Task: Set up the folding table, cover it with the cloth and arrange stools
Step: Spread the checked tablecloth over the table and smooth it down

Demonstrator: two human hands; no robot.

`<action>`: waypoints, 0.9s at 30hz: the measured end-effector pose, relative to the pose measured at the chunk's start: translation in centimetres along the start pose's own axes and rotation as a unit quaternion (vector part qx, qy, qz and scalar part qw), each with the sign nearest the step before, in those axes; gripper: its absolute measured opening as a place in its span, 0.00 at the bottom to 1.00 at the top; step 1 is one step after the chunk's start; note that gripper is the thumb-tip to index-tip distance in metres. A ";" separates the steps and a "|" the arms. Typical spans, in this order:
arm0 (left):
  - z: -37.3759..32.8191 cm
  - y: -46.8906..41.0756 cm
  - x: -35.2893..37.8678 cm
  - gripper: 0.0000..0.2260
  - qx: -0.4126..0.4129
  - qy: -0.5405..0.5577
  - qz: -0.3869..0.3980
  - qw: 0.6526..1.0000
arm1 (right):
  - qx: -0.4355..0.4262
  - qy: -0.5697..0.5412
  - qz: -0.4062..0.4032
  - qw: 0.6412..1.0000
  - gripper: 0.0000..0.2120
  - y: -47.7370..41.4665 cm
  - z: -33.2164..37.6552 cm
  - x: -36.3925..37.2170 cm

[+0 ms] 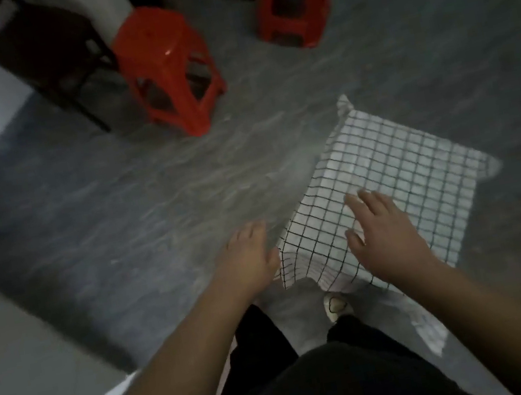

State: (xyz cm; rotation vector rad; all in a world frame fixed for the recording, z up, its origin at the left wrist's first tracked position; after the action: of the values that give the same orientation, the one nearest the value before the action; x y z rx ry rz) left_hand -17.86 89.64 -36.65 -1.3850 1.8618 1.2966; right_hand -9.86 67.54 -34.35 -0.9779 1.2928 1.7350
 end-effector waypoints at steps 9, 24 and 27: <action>7.1 -7.2 2.0 0.28 0.104 0.011 0.125 0.987 | 0.174 -0.082 -0.003 0.981 0.31 -0.1 3.2 7.2; 20.4 -22.0 28.3 0.21 -0.113 0.271 0.146 0.945 | 0.164 -0.059 -0.003 0.985 0.29 -14.3 -2.0 31.0; 22.1 -23.9 32.7 0.24 -0.206 0.347 0.143 0.904 | 0.147 -0.040 -0.023 0.988 0.29 -15.7 -3.3 34.8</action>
State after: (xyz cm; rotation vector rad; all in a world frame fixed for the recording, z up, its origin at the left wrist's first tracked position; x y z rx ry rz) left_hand -11.64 93.17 -82.23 -2.0630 2.4162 1.5328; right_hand -10.24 71.86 -72.41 -0.7548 1.4146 1.4809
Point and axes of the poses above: each hand's wrist, its own y-axis away from the middle knuckle, its own x-axis out of the palm, z = x × y, the point moved 6 cm from there along -y, towards the middle knuckle, and after that the axes turned 12 degrees about x, right-handed, at the moved point
